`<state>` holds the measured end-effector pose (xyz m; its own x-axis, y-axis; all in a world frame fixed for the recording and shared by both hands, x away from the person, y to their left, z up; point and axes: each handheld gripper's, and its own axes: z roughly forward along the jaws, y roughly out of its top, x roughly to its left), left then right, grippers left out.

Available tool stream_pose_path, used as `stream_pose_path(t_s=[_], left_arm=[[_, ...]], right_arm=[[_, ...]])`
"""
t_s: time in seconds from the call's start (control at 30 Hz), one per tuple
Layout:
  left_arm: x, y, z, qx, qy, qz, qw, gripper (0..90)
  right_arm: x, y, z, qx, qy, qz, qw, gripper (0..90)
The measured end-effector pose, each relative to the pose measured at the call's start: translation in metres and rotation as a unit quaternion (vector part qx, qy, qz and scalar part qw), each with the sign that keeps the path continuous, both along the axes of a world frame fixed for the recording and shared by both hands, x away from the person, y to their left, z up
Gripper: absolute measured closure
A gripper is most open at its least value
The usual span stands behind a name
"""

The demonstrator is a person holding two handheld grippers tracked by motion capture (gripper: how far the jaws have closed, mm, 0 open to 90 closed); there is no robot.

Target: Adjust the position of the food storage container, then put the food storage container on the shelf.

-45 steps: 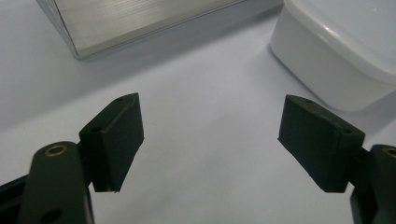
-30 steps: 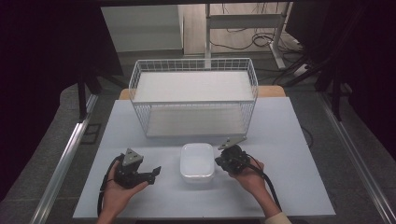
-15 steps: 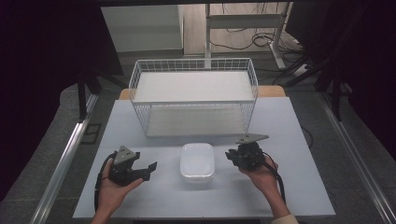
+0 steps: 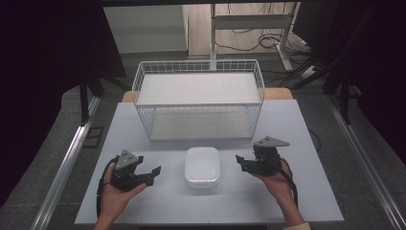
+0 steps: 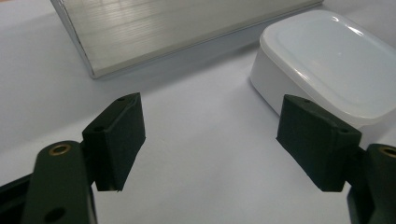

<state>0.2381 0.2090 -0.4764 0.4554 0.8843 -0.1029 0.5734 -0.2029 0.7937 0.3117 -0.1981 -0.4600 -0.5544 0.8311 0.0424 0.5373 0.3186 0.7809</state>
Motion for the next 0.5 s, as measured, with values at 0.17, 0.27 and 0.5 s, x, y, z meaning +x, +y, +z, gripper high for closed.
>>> stream_pose_path(t_s=[0.17,0.27,0.5], left_arm=[[0.000,-0.002,0.003,-0.015,0.011,-0.002,0.9998,22.2],[0.002,-0.004,0.005,-0.039,0.034,0.000,0.9986,22.4],[0.008,-0.010,0.014,-0.063,0.055,-0.005,0.9965,23.2]], right_arm=[[-0.002,-0.002,0.002,0.027,0.010,0.009,0.9996,22.6],[-0.002,-0.002,0.004,0.049,0.016,0.010,0.9986,22.5],[-0.001,0.003,0.004,0.073,0.038,0.020,0.9964,24.5]])
